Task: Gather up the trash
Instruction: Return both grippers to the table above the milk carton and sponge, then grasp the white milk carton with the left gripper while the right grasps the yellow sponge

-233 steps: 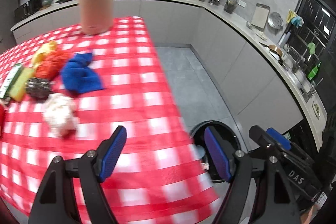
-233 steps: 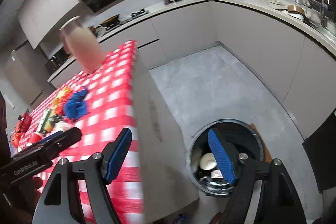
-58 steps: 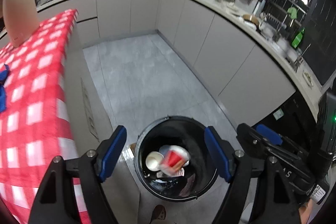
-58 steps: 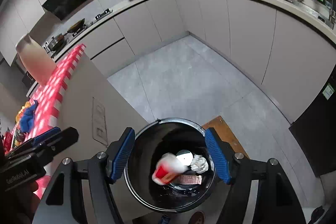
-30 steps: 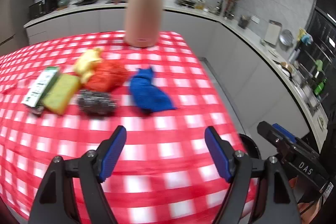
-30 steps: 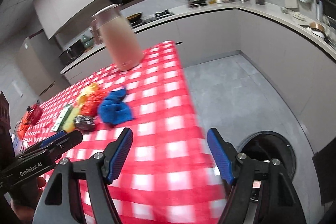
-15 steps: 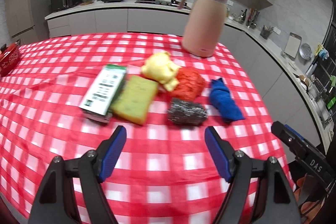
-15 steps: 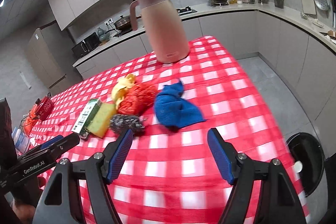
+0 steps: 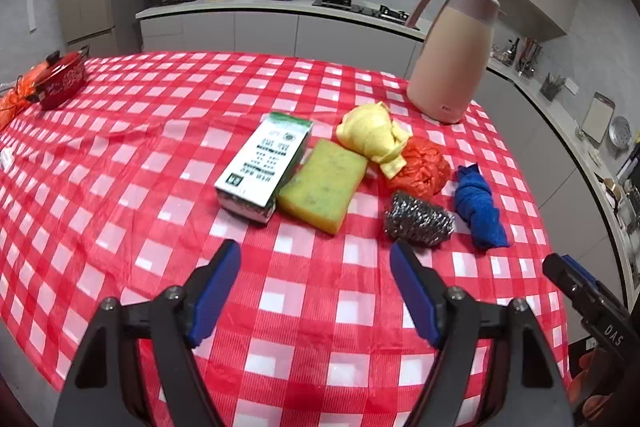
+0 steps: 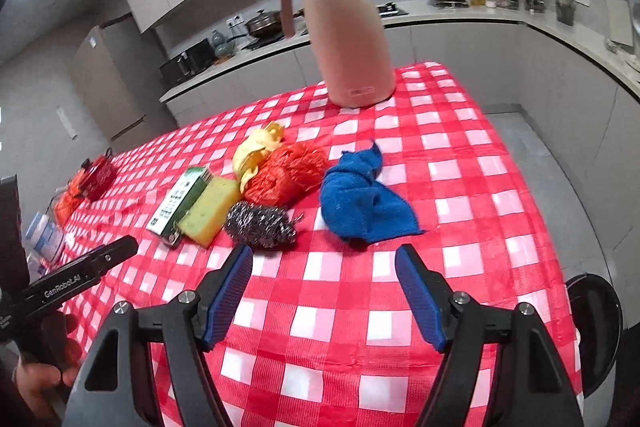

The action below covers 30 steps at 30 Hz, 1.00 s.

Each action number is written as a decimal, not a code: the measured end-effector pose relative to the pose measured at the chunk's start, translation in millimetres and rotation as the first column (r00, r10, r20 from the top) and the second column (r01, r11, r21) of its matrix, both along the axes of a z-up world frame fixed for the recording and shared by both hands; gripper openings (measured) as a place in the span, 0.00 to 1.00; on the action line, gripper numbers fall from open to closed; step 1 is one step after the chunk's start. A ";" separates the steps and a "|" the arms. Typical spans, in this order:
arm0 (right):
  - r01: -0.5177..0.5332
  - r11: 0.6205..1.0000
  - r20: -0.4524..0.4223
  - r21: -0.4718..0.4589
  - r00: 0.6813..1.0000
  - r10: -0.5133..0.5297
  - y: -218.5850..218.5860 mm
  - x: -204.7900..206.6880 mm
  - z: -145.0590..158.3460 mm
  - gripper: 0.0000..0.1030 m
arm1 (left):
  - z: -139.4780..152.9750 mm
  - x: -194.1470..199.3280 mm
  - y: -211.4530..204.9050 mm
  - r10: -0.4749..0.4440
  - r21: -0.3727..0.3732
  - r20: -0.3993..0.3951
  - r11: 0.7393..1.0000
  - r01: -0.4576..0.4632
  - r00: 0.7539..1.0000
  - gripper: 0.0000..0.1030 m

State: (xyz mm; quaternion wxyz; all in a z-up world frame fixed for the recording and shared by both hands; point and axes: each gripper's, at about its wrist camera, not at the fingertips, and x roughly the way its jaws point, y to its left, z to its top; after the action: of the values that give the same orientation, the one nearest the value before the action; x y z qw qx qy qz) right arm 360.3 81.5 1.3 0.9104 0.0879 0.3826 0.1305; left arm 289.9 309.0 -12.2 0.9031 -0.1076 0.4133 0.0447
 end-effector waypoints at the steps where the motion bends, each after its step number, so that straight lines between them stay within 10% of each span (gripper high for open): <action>1: -0.011 1.000 -0.001 -0.004 1.000 0.011 2.6 0.3 -1.0 0.73 | -0.9 -1.0 1.7 0.006 -0.003 -0.002 1.000 -0.006 1.000 0.76; 30: 0.055 0.998 -0.027 -0.029 0.998 -0.056 144.6 70.2 -9.3 0.73 | -48.5 123.3 66.9 -0.231 -0.008 -0.086 0.973 0.232 0.969 0.76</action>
State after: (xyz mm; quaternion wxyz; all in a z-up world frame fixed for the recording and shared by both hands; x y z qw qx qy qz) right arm 430.5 226.0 -8.0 0.9094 0.0873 0.3945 0.0983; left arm 413.1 375.9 -60.7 0.8836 -0.0557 0.4615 -0.0559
